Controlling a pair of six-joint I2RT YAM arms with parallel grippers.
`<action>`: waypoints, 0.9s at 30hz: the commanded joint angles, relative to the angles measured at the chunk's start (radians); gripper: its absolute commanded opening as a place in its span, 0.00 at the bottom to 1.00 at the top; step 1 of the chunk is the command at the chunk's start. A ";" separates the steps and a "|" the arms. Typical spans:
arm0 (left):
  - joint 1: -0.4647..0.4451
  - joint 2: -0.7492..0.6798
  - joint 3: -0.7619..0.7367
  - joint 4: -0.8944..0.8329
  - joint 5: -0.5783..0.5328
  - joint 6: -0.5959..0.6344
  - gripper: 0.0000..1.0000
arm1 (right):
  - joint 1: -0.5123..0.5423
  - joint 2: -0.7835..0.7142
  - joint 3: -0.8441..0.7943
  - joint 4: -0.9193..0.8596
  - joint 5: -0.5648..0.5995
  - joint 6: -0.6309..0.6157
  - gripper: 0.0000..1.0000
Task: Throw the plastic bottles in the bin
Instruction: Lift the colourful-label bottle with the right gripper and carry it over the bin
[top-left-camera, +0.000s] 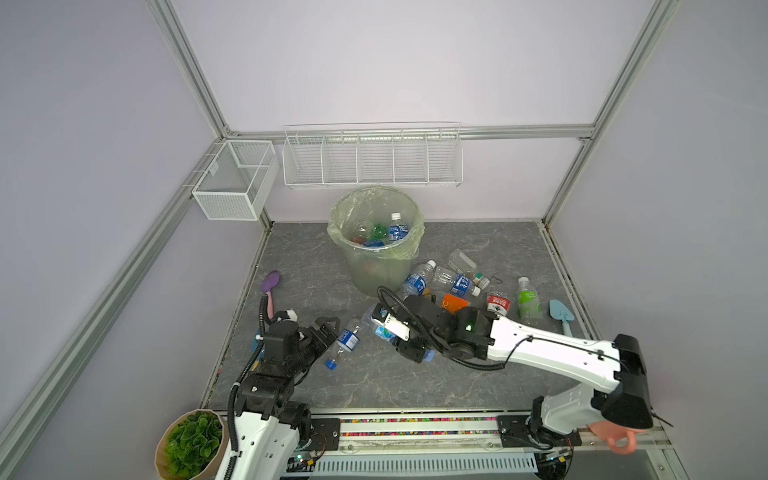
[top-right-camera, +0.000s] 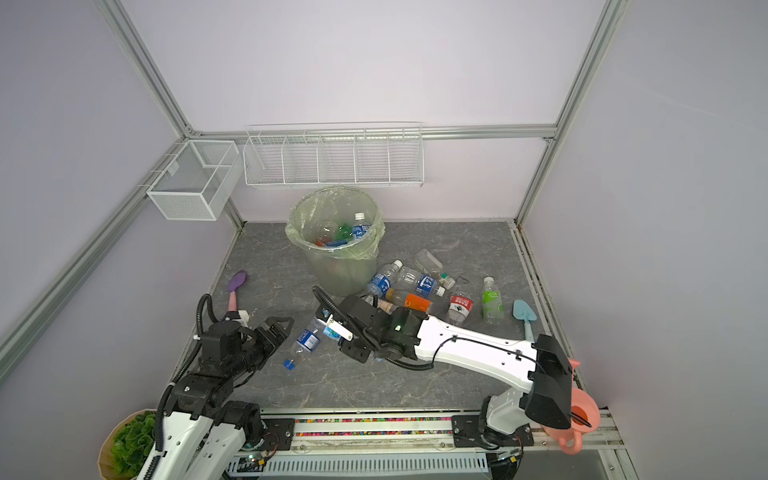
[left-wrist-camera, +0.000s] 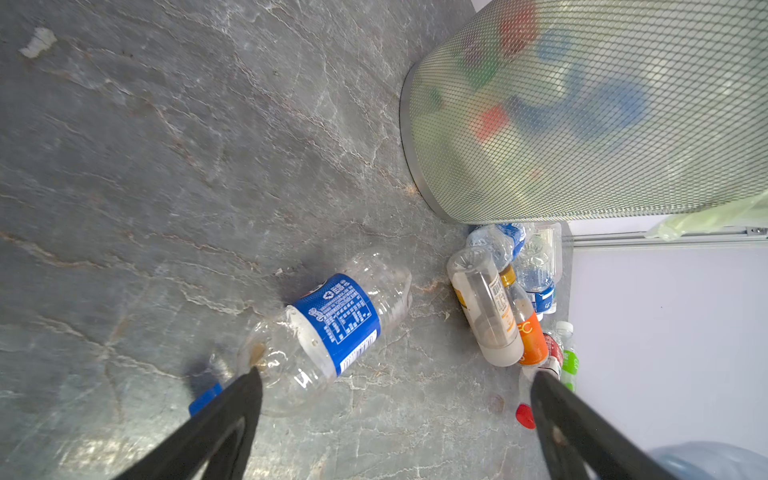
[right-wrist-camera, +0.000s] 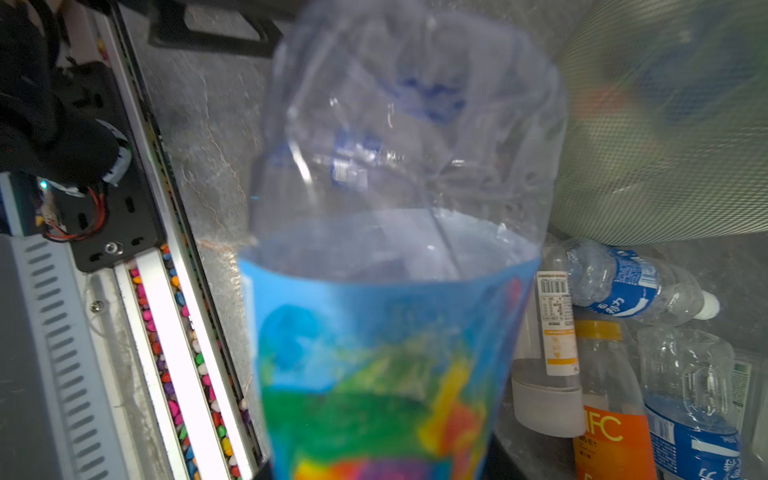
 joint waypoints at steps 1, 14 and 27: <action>0.005 -0.006 -0.014 0.019 0.010 -0.018 1.00 | -0.009 -0.078 -0.015 0.037 -0.031 0.014 0.07; 0.004 -0.008 -0.062 0.079 0.048 -0.033 0.99 | -0.079 -0.320 -0.068 0.151 -0.074 0.050 0.07; 0.004 -0.014 -0.074 0.087 0.059 -0.031 0.98 | -0.120 -0.365 -0.017 0.190 -0.097 0.053 0.07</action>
